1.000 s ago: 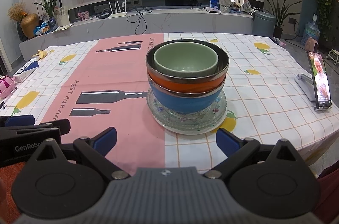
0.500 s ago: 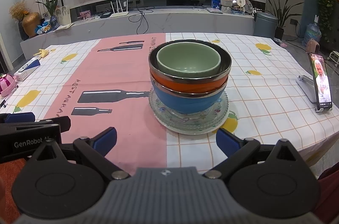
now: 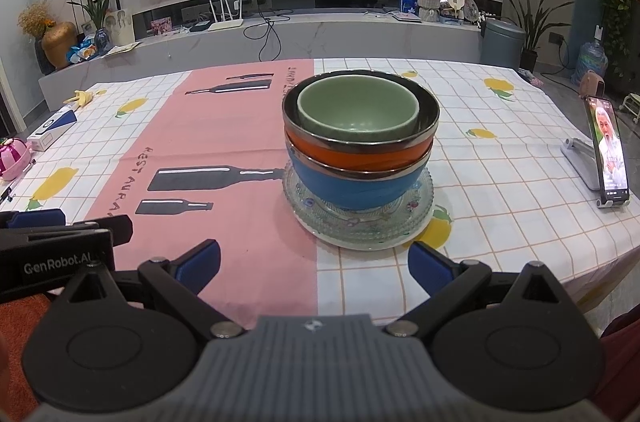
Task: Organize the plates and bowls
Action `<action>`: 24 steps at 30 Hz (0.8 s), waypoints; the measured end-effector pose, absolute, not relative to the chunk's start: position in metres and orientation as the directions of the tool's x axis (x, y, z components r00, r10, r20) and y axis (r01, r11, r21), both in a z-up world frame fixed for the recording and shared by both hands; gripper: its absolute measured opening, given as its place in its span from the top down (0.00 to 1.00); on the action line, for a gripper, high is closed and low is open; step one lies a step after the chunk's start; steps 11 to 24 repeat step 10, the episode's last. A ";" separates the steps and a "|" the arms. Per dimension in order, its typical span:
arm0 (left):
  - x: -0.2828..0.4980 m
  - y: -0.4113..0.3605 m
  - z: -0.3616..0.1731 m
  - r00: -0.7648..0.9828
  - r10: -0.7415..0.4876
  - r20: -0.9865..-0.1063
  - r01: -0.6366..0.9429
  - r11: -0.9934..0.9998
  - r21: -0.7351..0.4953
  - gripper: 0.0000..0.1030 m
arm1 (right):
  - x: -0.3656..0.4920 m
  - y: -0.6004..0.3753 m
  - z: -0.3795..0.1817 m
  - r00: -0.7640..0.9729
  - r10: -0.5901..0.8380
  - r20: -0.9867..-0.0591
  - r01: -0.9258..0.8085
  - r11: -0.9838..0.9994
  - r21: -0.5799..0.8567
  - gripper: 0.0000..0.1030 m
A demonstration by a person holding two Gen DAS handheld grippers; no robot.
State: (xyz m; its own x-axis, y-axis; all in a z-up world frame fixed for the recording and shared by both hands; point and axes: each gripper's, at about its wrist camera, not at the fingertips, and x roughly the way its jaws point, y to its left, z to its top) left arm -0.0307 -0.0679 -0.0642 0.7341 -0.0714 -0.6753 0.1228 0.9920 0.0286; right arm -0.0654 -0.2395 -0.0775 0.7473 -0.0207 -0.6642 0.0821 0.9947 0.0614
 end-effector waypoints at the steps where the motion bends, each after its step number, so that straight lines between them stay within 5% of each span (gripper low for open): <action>1: -0.030 -0.068 -0.064 0.734 -0.071 -0.675 0.123 0.992 0.029 0.17 | -0.065 -0.239 -0.078 0.747 -0.020 -0.665 0.082 0.995 0.061 0.05; 24: -0.031 -0.068 -0.065 0.741 -0.075 -0.668 0.126 0.992 0.028 0.17 | -0.065 -0.239 -0.080 0.743 -0.019 -0.669 0.083 0.994 0.064 0.05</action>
